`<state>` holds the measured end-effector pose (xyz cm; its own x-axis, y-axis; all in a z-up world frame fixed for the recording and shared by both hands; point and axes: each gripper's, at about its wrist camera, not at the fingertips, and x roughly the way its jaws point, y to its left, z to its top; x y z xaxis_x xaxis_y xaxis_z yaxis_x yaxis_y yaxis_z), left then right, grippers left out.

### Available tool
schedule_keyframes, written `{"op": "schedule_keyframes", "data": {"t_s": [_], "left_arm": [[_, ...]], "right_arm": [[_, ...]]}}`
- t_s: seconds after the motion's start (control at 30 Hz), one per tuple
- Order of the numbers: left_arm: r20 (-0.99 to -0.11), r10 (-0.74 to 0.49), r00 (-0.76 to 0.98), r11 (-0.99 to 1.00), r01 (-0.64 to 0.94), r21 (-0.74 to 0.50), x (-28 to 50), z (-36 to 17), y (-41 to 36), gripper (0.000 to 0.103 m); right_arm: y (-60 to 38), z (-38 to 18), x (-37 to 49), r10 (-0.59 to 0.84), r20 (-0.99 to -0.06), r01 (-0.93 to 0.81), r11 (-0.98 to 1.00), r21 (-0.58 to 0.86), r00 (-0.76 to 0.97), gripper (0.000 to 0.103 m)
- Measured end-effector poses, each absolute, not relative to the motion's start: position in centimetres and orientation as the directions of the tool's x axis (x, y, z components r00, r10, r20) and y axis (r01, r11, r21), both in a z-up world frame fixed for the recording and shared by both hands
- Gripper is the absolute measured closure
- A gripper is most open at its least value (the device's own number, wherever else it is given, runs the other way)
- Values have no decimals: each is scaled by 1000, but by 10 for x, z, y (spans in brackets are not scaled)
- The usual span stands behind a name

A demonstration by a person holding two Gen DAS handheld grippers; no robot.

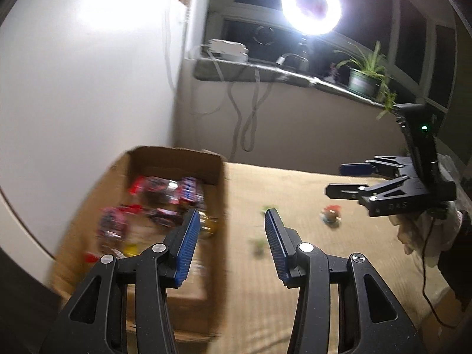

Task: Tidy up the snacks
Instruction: 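Move both grippers back over the remaining snacks, then grasp the pink candy packet with the left gripper while the right gripper grasps the brown egg candy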

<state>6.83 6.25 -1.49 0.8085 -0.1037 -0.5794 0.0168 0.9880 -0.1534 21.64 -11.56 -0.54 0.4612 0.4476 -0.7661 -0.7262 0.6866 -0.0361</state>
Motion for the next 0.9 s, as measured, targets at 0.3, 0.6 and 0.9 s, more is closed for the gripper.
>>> {"op": "schedule_keyframes", "data": {"t_s": [0.3,0.6,0.9], "left_arm": [[-647,-222,729,972,116,-204,78,-40,7,58],[-727,-248,641,965,95,-246,100,-73,-14,59],[-781,-200,591,976,55,-209,130,-91,-18,59]], "right_arm": [[-158,-46,226,327,-805,-666,737,-110,495,29],[-167,-69,238,295,-828,-646,757,-103,477,29],[-160,-77,243,320,-835,-652,756,-59,447,29]]}}
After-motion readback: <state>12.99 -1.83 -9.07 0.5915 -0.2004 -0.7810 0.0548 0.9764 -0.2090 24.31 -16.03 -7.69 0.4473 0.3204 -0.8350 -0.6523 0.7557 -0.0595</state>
